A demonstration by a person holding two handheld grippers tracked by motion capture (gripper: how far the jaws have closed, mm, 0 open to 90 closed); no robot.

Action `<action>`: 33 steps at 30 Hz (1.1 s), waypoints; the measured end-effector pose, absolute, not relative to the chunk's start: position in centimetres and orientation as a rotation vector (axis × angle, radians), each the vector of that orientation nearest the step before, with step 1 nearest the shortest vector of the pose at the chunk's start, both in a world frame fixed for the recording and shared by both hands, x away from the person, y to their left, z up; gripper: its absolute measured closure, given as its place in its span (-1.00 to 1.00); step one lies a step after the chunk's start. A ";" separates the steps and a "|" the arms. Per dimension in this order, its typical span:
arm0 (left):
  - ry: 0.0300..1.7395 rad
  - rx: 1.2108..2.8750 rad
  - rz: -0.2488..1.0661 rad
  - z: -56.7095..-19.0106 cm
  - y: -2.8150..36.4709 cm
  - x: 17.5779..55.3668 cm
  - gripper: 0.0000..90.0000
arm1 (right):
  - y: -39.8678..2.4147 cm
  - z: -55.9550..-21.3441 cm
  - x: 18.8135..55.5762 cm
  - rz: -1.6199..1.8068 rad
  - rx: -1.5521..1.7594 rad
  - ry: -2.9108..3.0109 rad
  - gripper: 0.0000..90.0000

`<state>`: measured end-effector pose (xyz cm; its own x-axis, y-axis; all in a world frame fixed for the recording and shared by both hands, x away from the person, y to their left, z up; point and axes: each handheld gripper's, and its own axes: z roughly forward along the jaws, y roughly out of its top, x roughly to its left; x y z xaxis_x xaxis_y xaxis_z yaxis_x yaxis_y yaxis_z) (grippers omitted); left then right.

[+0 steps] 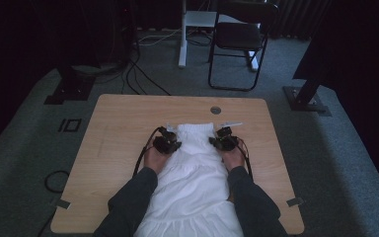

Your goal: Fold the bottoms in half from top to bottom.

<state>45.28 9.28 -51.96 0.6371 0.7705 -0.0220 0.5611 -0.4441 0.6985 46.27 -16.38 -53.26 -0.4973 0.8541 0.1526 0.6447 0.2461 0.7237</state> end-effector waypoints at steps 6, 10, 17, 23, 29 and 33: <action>0.981 2.086 0.487 -46.1 9.7 46.7 0.89 | -16.4 -46.8 47.4 1.128 1.240 2.167 0.91; 0.966 2.010 0.539 -42.3 10.0 47.5 0.89 | -16.5 -43.0 48.2 1.171 1.189 2.101 0.91; 0.948 1.916 0.598 -37.6 10.4 47.9 0.89 | -16.6 -37.7 48.3 1.284 1.137 1.997 0.91; 0.936 1.969 0.548 -39.5 11.0 46.3 0.88 | -16.5 -39.0 47.0 1.254 1.113 2.093 0.90; 0.863 1.971 0.511 -40.5 12.2 42.2 0.88 | -16.9 -40.3 43.3 1.282 1.045 2.155 0.90; 0.821 1.979 0.514 -41.9 12.6 38.0 0.86 | -17.2 -41.6 39.9 1.298 0.992 2.207 0.89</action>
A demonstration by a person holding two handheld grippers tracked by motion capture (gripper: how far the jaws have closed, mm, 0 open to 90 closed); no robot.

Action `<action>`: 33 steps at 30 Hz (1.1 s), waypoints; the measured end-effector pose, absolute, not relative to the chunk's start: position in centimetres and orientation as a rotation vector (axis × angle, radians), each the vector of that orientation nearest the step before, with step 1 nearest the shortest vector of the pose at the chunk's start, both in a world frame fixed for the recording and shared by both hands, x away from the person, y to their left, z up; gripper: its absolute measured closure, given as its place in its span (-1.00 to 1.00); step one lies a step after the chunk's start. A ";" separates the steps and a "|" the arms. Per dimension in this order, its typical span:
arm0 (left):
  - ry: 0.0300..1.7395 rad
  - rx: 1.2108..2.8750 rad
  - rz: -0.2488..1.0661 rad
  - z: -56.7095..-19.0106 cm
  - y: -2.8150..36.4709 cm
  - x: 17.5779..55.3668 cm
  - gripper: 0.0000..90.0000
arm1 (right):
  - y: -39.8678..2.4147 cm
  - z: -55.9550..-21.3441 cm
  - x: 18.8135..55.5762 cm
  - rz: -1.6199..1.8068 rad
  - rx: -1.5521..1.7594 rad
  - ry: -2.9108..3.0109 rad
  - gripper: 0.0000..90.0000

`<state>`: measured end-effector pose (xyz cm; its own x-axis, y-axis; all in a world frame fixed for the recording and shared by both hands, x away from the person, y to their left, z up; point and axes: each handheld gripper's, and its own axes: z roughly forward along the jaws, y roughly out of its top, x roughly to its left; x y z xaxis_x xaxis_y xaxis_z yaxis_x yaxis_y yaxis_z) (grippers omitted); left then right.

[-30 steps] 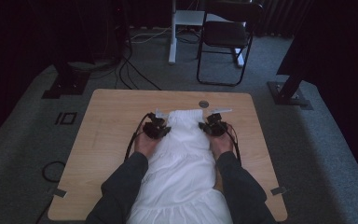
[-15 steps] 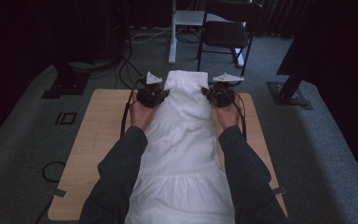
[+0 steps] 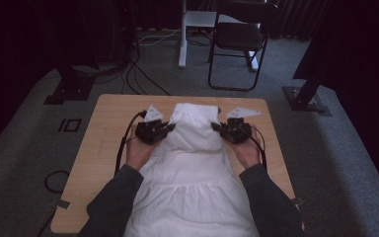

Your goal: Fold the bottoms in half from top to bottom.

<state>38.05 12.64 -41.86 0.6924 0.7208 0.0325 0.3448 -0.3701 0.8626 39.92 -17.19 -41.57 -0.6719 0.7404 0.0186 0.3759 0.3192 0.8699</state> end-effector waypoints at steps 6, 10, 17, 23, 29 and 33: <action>0.832 2.006 0.443 -46.6 13.2 32.0 0.85 | -17.3 -45.9 34.6 1.291 0.963 2.288 0.89; 0.889 2.073 0.347 -50.7 13.6 29.2 0.85 | -17.1 -49.7 32.4 1.284 1.028 2.377 0.89; 0.965 2.114 0.259 -54.7 13.8 28.9 0.86 | -15.4 -53.7 32.3 1.168 1.102 2.493 0.88; 0.955 2.143 0.296 -54.8 13.4 29.0 0.86 | -15.1 -54.9 33.4 1.150 1.216 2.522 0.34; 0.948 2.162 0.341 -54.9 13.0 29.7 0.86 | -14.7 -55.1 33.7 1.131 1.216 2.515 0.47; 0.944 2.180 0.369 -54.8 12.7 30.8 0.86 | -14.8 -55.2 34.2 1.128 1.226 2.500 0.77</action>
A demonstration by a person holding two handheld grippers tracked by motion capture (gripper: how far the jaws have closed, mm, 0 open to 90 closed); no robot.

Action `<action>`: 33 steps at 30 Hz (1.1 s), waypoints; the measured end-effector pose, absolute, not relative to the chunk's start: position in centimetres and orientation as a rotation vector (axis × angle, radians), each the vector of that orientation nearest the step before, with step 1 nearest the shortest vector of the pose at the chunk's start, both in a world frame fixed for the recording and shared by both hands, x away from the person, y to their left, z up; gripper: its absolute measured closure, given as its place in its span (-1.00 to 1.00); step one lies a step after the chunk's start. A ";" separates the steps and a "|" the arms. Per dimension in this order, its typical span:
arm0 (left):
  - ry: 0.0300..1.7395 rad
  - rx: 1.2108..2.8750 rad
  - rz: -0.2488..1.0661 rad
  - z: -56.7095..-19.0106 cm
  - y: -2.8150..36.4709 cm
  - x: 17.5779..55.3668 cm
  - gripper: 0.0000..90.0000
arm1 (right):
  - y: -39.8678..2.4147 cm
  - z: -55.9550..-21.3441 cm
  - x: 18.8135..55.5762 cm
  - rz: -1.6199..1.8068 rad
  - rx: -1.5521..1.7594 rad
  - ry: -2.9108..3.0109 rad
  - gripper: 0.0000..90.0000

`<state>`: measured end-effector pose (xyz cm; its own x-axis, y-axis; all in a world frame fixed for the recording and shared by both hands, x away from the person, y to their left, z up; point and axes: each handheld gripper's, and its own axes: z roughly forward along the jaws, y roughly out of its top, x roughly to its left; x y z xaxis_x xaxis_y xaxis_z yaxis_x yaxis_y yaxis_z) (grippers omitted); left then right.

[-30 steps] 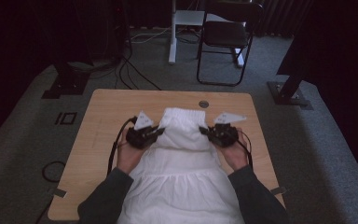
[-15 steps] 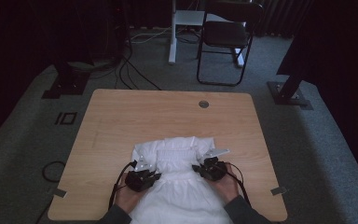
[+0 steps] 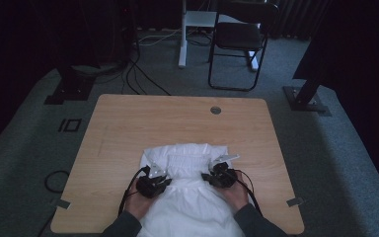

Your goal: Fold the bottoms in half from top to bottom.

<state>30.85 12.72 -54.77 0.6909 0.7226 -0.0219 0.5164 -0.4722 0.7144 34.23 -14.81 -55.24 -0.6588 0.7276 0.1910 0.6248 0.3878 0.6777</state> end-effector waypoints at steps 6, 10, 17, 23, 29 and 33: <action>0.951 2.202 0.385 -54.5 12.3 33.5 0.86 | -14.5 -55.0 35.9 1.081 1.238 2.474 0.80; 0.954 2.224 0.399 -54.2 12.0 35.8 0.85 | -14.2 -54.8 38.0 1.031 1.230 2.467 0.80; 0.969 2.253 0.435 -53.9 11.3 40.1 0.85 | -13.5 -54.2 42.1 0.934 1.248 2.440 0.80; 0.997 2.284 0.499 -53.5 10.8 43.2 0.85 | -12.6 -53.9 45.8 0.879 1.288 2.403 0.84; 1.046 2.300 0.489 -52.6 10.9 45.2 0.83 | -12.5 -53.0 47.7 0.916 1.346 2.366 0.88; 1.007 2.188 0.475 -49.7 12.2 44.8 0.86 | -13.5 -50.2 47.0 1.032 1.328 2.298 0.87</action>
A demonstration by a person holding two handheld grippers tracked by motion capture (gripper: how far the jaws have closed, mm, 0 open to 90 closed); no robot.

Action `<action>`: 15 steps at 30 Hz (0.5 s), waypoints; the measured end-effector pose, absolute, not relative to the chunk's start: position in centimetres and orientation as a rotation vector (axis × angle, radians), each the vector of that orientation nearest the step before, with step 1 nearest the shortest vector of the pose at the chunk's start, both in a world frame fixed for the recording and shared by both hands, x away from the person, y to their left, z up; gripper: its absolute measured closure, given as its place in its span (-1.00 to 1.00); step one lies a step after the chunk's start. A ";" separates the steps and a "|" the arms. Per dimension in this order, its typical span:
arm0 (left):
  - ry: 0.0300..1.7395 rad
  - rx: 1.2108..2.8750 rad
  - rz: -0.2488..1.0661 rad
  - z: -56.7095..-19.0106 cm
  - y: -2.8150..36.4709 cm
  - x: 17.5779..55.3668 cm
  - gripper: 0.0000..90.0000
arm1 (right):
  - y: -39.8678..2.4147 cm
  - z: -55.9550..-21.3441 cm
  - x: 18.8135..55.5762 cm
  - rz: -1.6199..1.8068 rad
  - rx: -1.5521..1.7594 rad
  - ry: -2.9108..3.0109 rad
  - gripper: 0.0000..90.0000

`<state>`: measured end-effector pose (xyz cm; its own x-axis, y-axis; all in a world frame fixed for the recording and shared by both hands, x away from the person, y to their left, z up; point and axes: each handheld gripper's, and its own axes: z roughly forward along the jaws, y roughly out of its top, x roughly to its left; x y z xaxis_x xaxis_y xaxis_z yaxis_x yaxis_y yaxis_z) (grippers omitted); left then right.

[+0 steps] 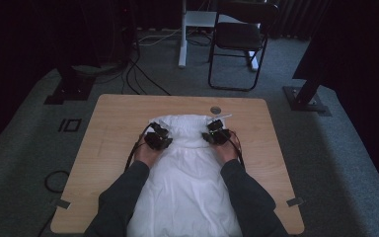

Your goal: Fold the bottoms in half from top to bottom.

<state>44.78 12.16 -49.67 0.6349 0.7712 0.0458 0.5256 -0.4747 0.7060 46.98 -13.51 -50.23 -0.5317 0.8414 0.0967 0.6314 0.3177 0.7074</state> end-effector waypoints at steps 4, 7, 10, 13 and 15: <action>0.935 2.076 0.514 -45.1 12.7 43.4 0.88 | -14.9 -46.1 45.8 1.159 1.273 2.199 0.87; 0.871 2.002 0.557 -41.2 12.5 41.4 0.89 | -15.7 -42.4 44.1 1.239 1.179 2.133 0.88; 0.812 1.974 0.571 -39.3 12.6 39.3 0.89 | -16.2 -40.7 43.0 1.272 1.128 2.116 0.88; 0.744 2.001 0.582 -39.1 12.5 37.0 0.89 | -17.0 -39.3 40.5 1.295 1.047 2.125 0.88; 0.717 2.041 0.569 -39.9 12.4 35.6 0.89 | -17.3 -39.6 39.1 1.277 1.013 2.143 0.88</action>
<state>35.57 12.45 -39.93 0.7289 0.6734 0.1235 0.2735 -0.4517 0.8492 39.05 -17.25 -39.63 -0.6318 0.7751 -0.0061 0.3638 0.3035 0.8807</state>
